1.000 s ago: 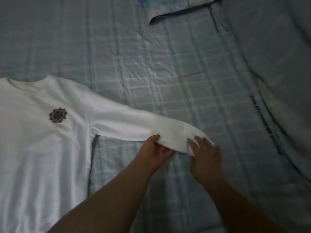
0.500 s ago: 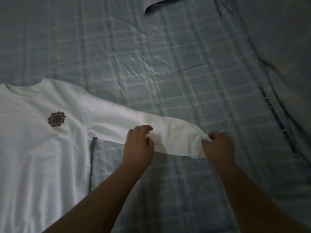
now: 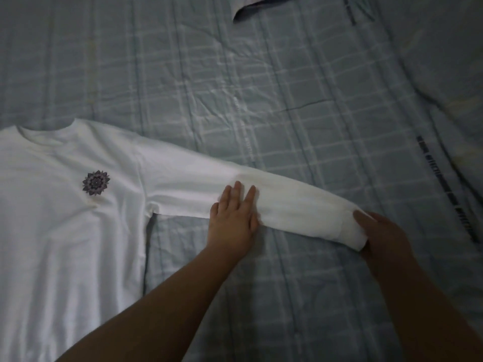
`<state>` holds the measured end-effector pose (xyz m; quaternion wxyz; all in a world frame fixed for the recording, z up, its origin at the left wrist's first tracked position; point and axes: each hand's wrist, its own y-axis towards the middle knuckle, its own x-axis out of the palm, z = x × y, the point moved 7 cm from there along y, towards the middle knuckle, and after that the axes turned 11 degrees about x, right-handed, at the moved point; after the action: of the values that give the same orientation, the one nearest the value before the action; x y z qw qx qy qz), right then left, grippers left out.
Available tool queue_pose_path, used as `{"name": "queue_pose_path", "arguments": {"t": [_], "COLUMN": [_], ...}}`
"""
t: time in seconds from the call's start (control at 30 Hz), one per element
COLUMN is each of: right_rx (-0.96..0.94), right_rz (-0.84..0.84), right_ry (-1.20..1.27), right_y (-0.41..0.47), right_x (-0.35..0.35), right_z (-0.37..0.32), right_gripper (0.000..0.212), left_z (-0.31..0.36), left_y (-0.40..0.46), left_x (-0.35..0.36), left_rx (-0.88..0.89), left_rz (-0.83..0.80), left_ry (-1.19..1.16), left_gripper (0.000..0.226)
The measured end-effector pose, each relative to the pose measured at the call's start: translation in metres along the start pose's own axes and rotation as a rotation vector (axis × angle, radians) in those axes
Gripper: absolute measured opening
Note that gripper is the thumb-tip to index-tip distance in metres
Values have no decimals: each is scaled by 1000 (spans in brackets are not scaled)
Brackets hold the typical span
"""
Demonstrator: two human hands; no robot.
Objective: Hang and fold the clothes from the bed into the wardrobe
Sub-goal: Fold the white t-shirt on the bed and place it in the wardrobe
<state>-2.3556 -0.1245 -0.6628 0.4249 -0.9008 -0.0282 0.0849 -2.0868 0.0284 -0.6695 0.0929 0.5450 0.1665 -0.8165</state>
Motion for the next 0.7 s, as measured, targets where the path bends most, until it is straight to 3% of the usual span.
{"name": "queue_pose_path", "arguments": {"t": [0.07, 0.1, 0.17, 0.23, 0.33, 0.4, 0.53, 0.6, 0.7], "right_rx": [32, 31, 10, -6, -114, -239, -398, -374, -335], "right_rz": [-89, -145, -231, -305, -406, -419, -518, -580, -625], "right_ry": [100, 149, 219, 213, 175, 115, -80, -143, -202], "right_y": [-19, -35, -67, -106, -173, -222, -307, -336, -363], "right_x": [10, 20, 38, 63, 109, 146, 245, 294, 360], "right_z": [-4, -10, -21, -28, -35, -34, -2, 26, 69], "right_gripper": [62, 66, 39, 25, 33, 36, 28, 35, 32], "left_z": [-10, -11, -3, 8, 14, 6, -46, -92, -173], "left_y": [-10, -13, -17, -27, -57, -81, -131, -162, -202], "left_x": [-6, -10, -25, -57, -104, -132, -172, -186, -205], "left_rx": [15, 60, 218, 260, 50, -11, -150, -271, -365], "left_rz": [41, 54, 93, 143, 104, 132, 111, 152, 269], "left_ry": [-62, -77, -175, -512, -1126, -1416, -1630, -1816, -1906], "left_gripper": [63, 62, 59, 51, 47, 52, 33, 42, 57]}}
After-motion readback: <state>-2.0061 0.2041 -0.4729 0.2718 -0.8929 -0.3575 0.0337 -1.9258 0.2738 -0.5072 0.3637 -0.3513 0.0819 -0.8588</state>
